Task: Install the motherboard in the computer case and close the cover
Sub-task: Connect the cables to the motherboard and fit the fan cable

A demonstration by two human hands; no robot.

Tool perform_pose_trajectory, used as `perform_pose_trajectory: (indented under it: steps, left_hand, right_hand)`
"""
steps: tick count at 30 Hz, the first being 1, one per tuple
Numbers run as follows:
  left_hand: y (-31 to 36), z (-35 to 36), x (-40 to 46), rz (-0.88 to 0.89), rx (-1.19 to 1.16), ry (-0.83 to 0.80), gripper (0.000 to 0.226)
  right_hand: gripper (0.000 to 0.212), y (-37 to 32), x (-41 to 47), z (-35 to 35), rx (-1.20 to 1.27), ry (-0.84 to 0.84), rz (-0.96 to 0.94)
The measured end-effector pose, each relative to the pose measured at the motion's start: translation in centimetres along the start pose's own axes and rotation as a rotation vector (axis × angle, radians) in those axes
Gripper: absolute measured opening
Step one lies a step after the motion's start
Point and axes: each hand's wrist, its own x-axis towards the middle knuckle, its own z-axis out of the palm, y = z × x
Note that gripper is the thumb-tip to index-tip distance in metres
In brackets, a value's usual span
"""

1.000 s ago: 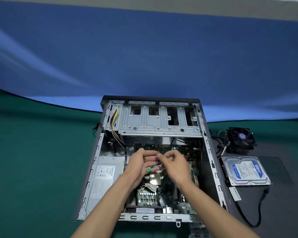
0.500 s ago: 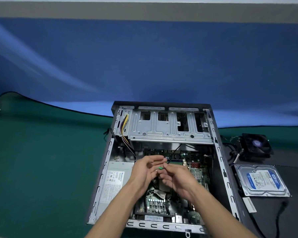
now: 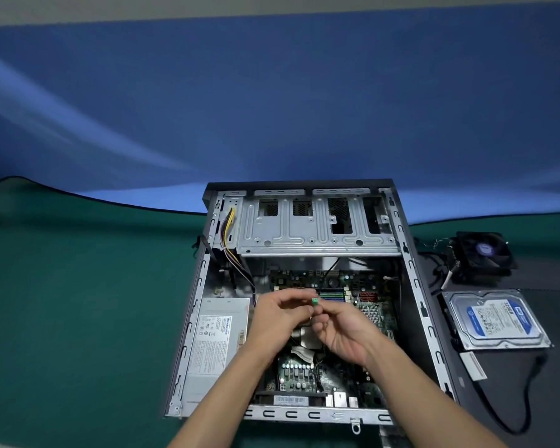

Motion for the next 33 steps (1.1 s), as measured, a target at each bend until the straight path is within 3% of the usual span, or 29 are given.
perform_pose_trajectory:
  steps: [7, 11, 15, 19, 24, 26, 30, 33]
  left_hand:
    - [-0.3, -0.1, 0.1, 0.013, 0.009, 0.066, 0.013]
    - [-0.4, 0.0, 1.0, -0.116, 0.011, 0.182, 0.012]
    - [0.2, 0.1, 1.7, -0.218, 0.038, 0.163, 0.016]
    - [1.1, 0.5, 2.2, -0.221, 0.180, 0.115, 0.024]
    - [2.2, 0.0, 3.7, -0.262, 0.339, 0.103, 0.027]
    - [2.4, -0.2, 4.4, -0.266, 0.495, 0.045, 0.025]
    - [2.7, -0.6, 5.5, -0.208, 1.049, -0.084, 0.023]
    - [3.1, -0.9, 6.3, -0.271, 1.248, -0.198, 0.021]
  right_hand:
    - [0.018, 0.1, -0.1, -0.2, -0.147, 0.027, -0.047]
    - [0.015, 0.0, -0.3, -0.3, -0.208, 0.023, -0.153]
    - [0.020, 0.7, -0.1, 0.0, -0.374, 0.051, -0.292]
    - [0.015, 0.5, 0.4, 0.5, -0.344, 0.124, -0.413]
    - [0.011, -0.3, 1.6, 1.1, -0.540, 0.185, -0.544]
    - [0.011, -0.4, 2.4, 1.1, -0.607, 0.245, -0.586]
    - [0.022, -0.6, 4.1, 0.5, -0.858, 0.366, -0.653]
    - [0.020, -0.7, 5.4, -0.1, -0.988, 0.418, -0.659]
